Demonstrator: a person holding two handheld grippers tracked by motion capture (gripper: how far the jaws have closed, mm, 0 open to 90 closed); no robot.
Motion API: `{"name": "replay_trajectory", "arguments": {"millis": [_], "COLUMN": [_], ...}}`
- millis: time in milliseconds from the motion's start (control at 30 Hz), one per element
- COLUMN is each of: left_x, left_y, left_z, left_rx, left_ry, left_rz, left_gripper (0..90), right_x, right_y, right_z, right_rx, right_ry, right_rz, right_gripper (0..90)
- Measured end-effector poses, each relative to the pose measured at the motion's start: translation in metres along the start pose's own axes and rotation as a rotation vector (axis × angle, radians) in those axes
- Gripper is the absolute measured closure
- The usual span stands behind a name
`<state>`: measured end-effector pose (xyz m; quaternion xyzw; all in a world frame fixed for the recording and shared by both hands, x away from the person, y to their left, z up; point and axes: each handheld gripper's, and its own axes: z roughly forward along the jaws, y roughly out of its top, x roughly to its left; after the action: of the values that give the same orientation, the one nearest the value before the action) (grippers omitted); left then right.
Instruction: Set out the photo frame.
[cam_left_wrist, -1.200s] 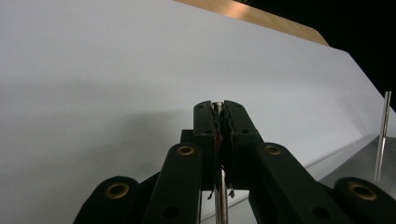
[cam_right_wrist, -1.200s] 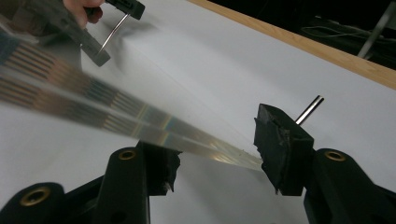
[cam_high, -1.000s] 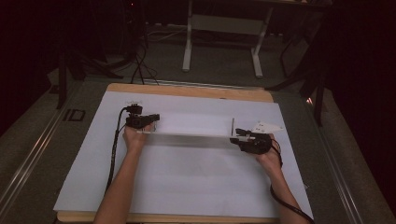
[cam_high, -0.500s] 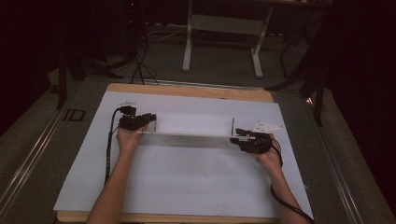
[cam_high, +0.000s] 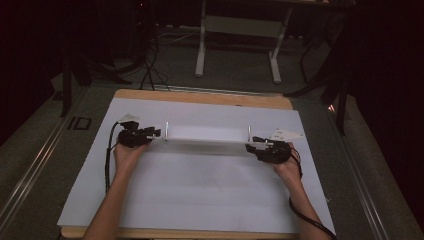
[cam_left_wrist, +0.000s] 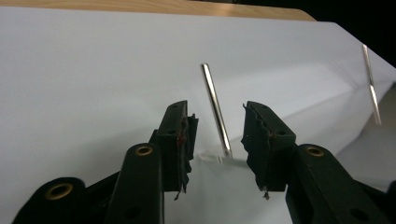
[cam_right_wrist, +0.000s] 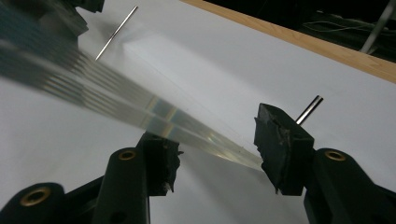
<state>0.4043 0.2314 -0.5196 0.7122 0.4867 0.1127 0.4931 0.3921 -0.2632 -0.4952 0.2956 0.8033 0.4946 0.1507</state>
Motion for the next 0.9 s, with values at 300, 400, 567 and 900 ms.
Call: {"name": "replay_trajectory", "arguments": {"millis": [300, 400, 567, 900], "left_x": [-0.002, -0.007, -0.015, -0.024], "left_y": [-0.012, -0.013, -0.011, -0.011], "left_z": [-0.013, -0.017, -0.023, -0.024], "left_rx": [-0.032, -0.004, -0.011, 0.002], "left_ry": [-0.024, -0.012, 0.016, -0.024], "left_rz": [0.048, 0.080, 0.142, 0.244], "left_gripper": [59.9, 62.7, 58.3, 45.9], "right_x": [-0.001, -0.001, -0.001, -0.002], "right_y": [0.001, 0.002, 0.002, 0.003], "right_z": [0.001, 0.001, 0.001, 0.002], "right_rx": [-0.006, -0.011, -0.010, -0.014], "right_ry": [-0.008, -0.012, -0.012, -0.015], "right_rz": [0.015, 0.021, 0.020, 0.027], "right_gripper": [49.9, 49.9, 49.8, 49.8]}}
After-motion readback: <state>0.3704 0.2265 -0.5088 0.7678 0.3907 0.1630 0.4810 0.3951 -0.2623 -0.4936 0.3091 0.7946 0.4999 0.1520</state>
